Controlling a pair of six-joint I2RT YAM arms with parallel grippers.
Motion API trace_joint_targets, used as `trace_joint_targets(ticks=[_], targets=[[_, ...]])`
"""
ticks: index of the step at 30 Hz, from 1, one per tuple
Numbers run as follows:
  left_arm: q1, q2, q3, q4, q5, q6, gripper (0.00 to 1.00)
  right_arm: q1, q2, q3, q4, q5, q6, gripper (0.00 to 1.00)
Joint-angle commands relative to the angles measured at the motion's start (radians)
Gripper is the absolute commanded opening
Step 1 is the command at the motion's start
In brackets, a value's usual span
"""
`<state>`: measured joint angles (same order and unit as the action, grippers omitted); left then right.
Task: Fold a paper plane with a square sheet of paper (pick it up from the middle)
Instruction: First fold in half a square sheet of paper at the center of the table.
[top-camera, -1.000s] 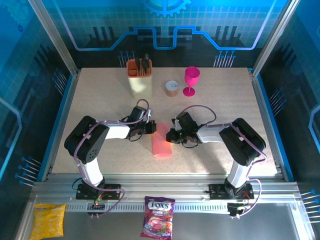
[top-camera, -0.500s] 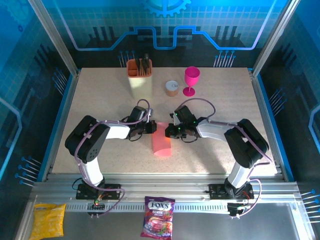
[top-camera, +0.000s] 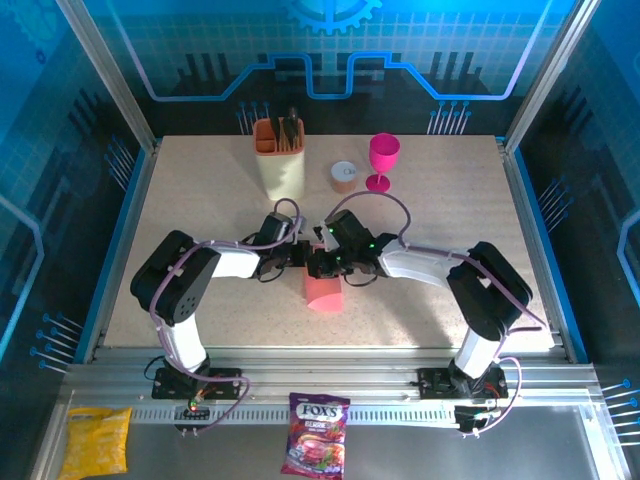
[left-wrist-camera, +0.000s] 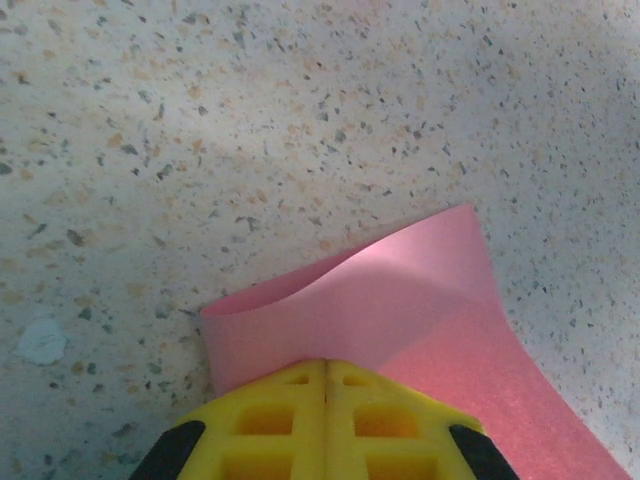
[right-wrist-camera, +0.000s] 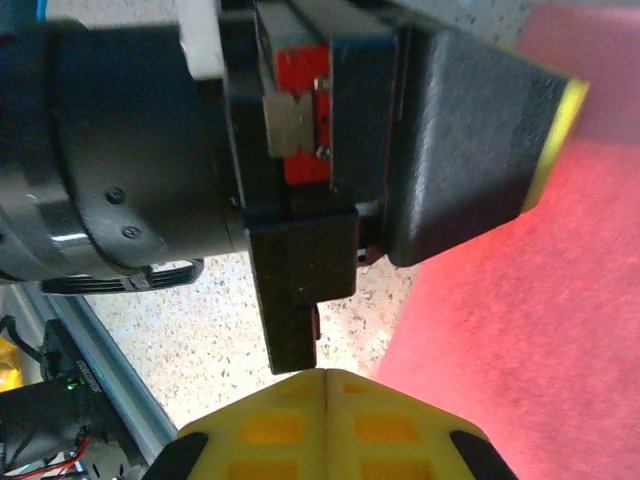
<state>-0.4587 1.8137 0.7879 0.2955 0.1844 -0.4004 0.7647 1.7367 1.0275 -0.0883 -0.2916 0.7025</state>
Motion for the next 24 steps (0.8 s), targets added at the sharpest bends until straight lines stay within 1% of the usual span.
trace_joint_targets(ticks=[1, 10, 24], targets=[[0.006, 0.03, -0.017, -0.051, 0.0, 0.016, 0.0, 0.034, 0.044, 0.025, 0.018, -0.006, 0.018, 0.0], [0.006, 0.035, -0.012, -0.059, 0.003, 0.018, 0.0, 0.076, 0.097, 0.008, 0.048, 0.012, 0.036, 0.0], [0.007, 0.05, -0.007, -0.068, 0.003, 0.024, 0.0, 0.102, 0.176, -0.111, 0.111, 0.052, 0.067, 0.0]])
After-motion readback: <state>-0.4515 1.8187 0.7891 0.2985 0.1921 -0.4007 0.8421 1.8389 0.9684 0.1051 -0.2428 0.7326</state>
